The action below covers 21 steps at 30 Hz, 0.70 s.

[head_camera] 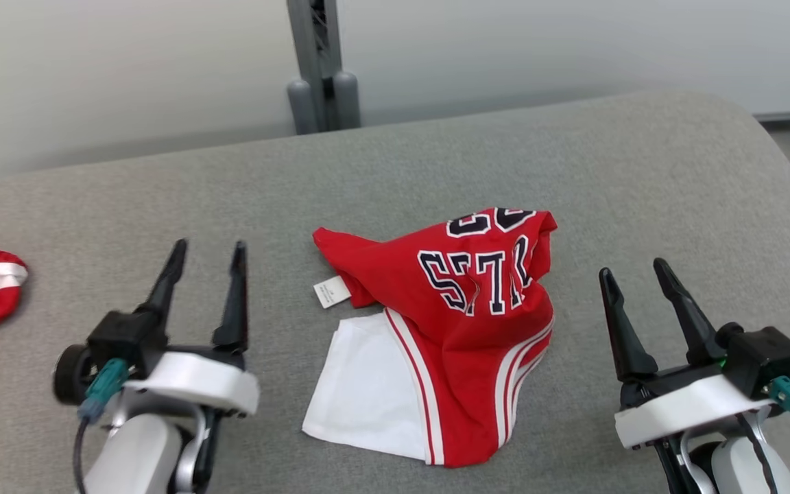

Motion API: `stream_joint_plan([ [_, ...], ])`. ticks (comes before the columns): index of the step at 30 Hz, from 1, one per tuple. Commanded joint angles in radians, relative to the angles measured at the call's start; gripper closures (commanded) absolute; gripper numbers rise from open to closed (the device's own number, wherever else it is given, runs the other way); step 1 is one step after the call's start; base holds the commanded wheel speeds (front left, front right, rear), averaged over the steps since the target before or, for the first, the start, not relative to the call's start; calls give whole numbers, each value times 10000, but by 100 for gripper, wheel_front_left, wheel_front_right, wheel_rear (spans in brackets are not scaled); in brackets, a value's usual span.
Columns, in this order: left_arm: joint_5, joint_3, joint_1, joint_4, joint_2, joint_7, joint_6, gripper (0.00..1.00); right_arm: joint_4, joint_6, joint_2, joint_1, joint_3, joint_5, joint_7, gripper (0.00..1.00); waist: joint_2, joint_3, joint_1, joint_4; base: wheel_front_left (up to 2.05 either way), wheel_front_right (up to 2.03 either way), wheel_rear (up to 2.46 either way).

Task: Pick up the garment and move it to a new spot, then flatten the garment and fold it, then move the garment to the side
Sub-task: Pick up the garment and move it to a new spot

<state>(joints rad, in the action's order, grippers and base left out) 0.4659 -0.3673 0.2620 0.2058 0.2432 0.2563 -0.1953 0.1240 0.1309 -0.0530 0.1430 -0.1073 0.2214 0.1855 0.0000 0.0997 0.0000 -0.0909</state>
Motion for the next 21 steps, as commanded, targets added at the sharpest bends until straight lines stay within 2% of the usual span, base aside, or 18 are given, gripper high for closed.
stream_joint_plan([
  [1, -70, 96, -218, -116, 138, 40, -96, 0, -12, -3, -51, -183, 21, -53, -38, 0, 0, -264, 0, 219, 0, 0, 0],
  [12, 90, 535, -2017, -1570, 1106, -655, -790, 0, -235, -1, -33, -1052, 132, -281, -397, 0, 0, -964, 0, 389, 0, 0, 0],
  [21, 173, 650, -2863, -2516, 1396, -1214, -1236, 0, -544, -1, -16, -1565, 207, -342, -632, 0, 0, -1098, 0, 345, 0, 0, 0],
])
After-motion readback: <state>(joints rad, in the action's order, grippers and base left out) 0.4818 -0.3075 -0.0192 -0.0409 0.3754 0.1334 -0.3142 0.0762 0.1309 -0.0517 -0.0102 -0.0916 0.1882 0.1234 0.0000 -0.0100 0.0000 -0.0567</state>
